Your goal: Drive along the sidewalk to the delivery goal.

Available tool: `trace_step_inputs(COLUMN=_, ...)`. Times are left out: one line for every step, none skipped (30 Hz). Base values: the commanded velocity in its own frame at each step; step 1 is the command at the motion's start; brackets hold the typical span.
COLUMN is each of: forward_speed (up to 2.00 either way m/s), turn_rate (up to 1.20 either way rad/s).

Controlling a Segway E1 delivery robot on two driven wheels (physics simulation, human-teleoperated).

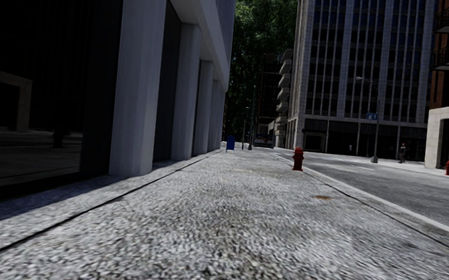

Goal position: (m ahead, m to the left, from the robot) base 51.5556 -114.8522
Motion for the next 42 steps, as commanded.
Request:
trace_step_inputs(forward_speed=1.93, turn_rate=0.00)
trace_step_inputs(forward_speed=1.93, turn_rate=0.00)
trace_step_inputs(forward_speed=1.93, turn_rate=0.00)
trace_step_inputs(forward_speed=1.93, turn_rate=0.00)
trace_step_inputs(forward_speed=1.93, turn_rate=0.00)
trace_step_inputs(forward_speed=1.93, turn_rate=0.00)
trace_step_inputs(forward_speed=1.93, turn_rate=0.00)
trace_step_inputs(forward_speed=1.93, turn_rate=0.00)
trace_step_inputs(forward_speed=1.93, turn_rate=0.00)
trace_step_inputs(forward_speed=1.93, turn_rate=0.00)
trace_step_inputs(forward_speed=1.93, turn_rate=0.00)
trace_step_inputs(forward_speed=1.93, turn_rate=0.00)
trace_step_inputs(forward_speed=1.93, turn_rate=0.00)
trace_step_inputs(forward_speed=1.93, turn_rate=0.00)
trace_step_inputs(forward_speed=1.93, turn_rate=0.00)
trace_step_inputs(forward_speed=1.93, turn_rate=0.00)
trace_step_inputs(forward_speed=1.93, turn_rate=0.00)
trace_step_inputs(forward_speed=1.93, turn_rate=0.00)
trace_step_inputs(forward_speed=1.93, turn_rate=0.00)
trace_step_inputs(forward_speed=1.93, turn_rate=0.00)
trace_step_inputs(forward_speed=1.93, turn_rate=0.00)
trace_step_inputs(forward_speed=1.93, turn_rate=0.00)
trace_step_inputs(forward_speed=1.93, turn_rate=0.00)
trace_step_inputs(forward_speed=1.94, turn_rate=0.00)
trace_step_inputs(forward_speed=1.94, turn_rate=0.00)
trace_step_inputs(forward_speed=1.94, turn_rate=0.00)
trace_step_inputs(forward_speed=1.94, turn_rate=0.00)
trace_step_inputs(forward_speed=1.94, turn_rate=0.00)
trace_step_inputs(forward_speed=1.94, turn_rate=0.00)
trace_step_inputs(forward_speed=1.94, turn_rate=0.00)
trace_step_inputs(forward_speed=1.94, turn_rate=0.00)
trace_step_inputs(forward_speed=1.94, turn_rate=0.00)
trace_step_inputs(forward_speed=1.94, turn_rate=0.00)
trace_step_inputs(forward_speed=1.94, turn_rate=0.00)
trace_step_inputs(forward_speed=1.95, turn_rate=0.00)
trace_step_inputs(forward_speed=1.96, turn_rate=0.00)
trace_step_inputs(forward_speed=1.96, turn_rate=0.00)
trace_step_inputs(forward_speed=1.97, turn_rate=0.00)
trace_step_inputs(forward_speed=1.97, turn_rate=0.00)
trace_step_inputs(forward_speed=1.97, turn_rate=0.00)
trace_step_inputs(forward_speed=1.97, turn_rate=0.00)
trace_step_inputs(forward_speed=2.00, turn_rate=0.00)
